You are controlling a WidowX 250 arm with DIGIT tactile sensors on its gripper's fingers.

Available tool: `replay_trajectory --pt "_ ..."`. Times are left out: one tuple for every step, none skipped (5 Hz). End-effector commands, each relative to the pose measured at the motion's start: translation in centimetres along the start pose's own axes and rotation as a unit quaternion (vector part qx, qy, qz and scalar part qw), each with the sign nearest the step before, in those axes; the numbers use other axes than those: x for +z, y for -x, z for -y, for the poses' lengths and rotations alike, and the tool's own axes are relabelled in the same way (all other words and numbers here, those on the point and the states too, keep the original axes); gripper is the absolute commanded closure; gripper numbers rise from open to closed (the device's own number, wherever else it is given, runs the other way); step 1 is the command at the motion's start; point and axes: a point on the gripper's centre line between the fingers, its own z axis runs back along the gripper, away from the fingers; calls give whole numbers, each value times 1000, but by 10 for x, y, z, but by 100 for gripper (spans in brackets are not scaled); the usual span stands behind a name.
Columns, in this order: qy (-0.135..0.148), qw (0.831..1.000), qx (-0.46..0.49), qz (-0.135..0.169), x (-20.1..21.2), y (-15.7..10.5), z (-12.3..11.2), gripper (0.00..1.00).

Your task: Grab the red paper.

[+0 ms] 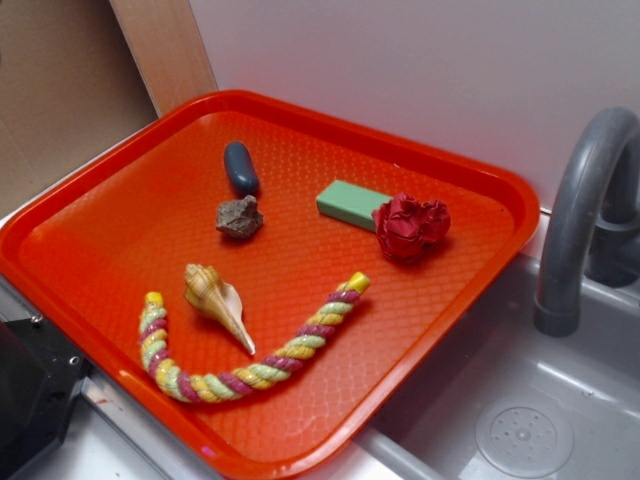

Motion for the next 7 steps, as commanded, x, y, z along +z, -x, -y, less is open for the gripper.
replay_trajectory --pt "37 998 -52 10 -14 -55 49 0" --pt "14 998 -19 58 -30 -71 70 0" --pt "-16 994 10 106 -51 -88 85 0" --pt "-24 991 13 131 -78 -113 93 0" --pt "-31 990 10 139 -104 -130 96 0" --pt "-20 991 -1 136 -125 -143 94 0" --pt "-12 990 -12 137 -148 -152 97 0"
